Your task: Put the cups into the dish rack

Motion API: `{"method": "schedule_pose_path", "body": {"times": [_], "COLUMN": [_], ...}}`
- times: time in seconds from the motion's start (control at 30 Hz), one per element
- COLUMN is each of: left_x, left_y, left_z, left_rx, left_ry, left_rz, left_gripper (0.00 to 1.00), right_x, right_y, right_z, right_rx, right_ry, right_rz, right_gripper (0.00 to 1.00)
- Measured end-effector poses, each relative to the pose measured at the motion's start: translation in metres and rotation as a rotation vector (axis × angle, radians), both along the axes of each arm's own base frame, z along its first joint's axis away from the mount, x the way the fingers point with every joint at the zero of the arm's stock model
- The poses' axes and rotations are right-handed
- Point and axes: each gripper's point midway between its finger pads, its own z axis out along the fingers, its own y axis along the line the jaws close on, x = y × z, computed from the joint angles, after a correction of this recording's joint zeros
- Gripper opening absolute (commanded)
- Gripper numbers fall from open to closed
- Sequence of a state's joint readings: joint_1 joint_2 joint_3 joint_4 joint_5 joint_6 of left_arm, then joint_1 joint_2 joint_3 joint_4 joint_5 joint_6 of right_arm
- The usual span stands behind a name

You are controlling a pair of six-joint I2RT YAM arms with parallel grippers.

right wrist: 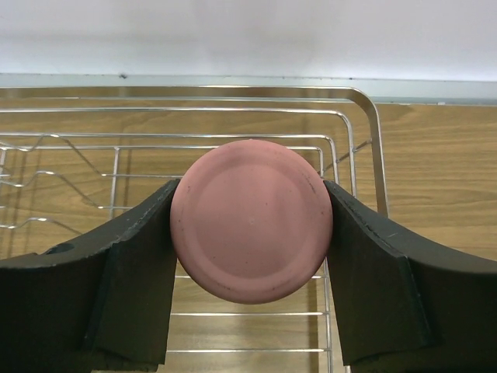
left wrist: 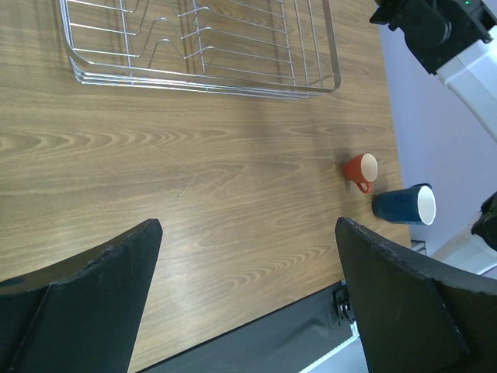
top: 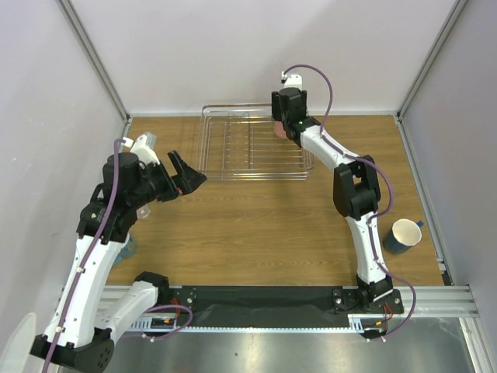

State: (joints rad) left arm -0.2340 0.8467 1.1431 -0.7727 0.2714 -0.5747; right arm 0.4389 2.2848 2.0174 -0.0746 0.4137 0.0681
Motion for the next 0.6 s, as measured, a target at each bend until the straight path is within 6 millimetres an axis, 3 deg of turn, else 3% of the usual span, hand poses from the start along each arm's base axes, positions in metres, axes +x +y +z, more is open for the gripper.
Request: {"method": "schedule_pose_path", "body": {"times": [0.6], "left_x": [0.005], "left_y": [-0.001], "left_z": [-0.006], "left_rx": [0.006], "left_ry": [0.024], "left_rz": [-0.001], "left_gripper": [1.00], "right_x": [0.013], "right_y": [-0.013], "right_z": [-0.025], "right_rx": [-0.008], "right_ry": [0.049], "right_rz": [-0.023], "right_gripper": [0.00]}}
